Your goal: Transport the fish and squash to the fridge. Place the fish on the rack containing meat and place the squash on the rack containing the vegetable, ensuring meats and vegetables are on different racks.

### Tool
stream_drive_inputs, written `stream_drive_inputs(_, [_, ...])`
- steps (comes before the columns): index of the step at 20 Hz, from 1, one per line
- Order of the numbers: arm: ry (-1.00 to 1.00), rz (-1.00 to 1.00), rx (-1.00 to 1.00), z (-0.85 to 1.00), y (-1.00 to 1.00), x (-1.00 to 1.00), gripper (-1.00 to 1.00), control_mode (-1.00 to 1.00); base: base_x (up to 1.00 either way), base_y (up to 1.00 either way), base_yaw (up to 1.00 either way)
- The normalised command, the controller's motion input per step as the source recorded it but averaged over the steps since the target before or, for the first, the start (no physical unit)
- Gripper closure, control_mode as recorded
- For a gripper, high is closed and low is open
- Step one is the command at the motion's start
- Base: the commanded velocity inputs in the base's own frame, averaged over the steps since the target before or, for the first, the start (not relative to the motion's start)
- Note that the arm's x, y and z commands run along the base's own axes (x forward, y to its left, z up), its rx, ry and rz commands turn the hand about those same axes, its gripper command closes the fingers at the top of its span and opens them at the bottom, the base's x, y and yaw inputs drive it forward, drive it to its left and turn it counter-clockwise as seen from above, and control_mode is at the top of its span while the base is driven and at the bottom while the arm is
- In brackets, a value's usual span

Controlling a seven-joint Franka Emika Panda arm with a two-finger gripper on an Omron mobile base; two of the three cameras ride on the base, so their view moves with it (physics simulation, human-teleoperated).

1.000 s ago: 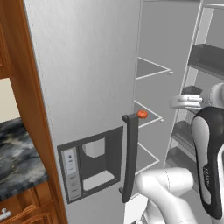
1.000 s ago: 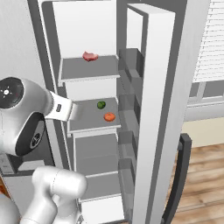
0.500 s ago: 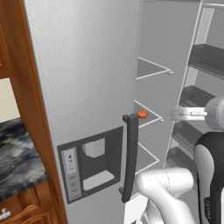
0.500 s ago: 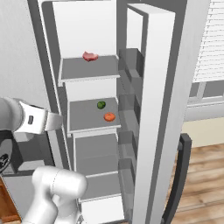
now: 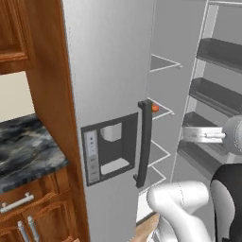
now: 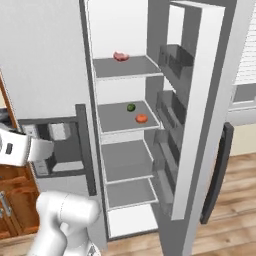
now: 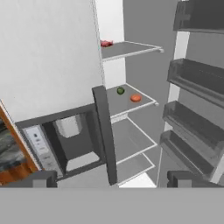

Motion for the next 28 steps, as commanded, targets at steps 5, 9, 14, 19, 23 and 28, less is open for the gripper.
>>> stream_drive_inputs(5, [0.00, 0.00, 0.00, 0.00, 0.00, 0.00, -1.00, 1.00, -1.00, 1.00, -0.01])
stream_drive_inputs(9, [0.00, 0.00, 0.00, 0.00, 0.00, 0.00, -1.00, 1.00, -1.00, 1.00, 0.04])
stream_drive_inputs(14, [0.00, 0.00, 0.00, 0.00, 0.00, 0.00, -1.00, 1.00, -1.00, 1.00, -0.09])
stream_drive_inputs(19, [0.00, 0.00, 0.00, 0.00, 0.00, 0.00, -1.00, 1.00, -1.00, 1.00, -0.32])
stream_drive_inputs(23, [0.00, 0.00, 0.00, 0.00, 0.00, 0.00, -1.00, 1.00, -1.00, 1.00, -0.39])
stream_drive_inputs(28, [0.00, 0.00, 0.00, 0.00, 0.00, 0.00, -1.00, 1.00, -1.00, 1.00, -0.38])
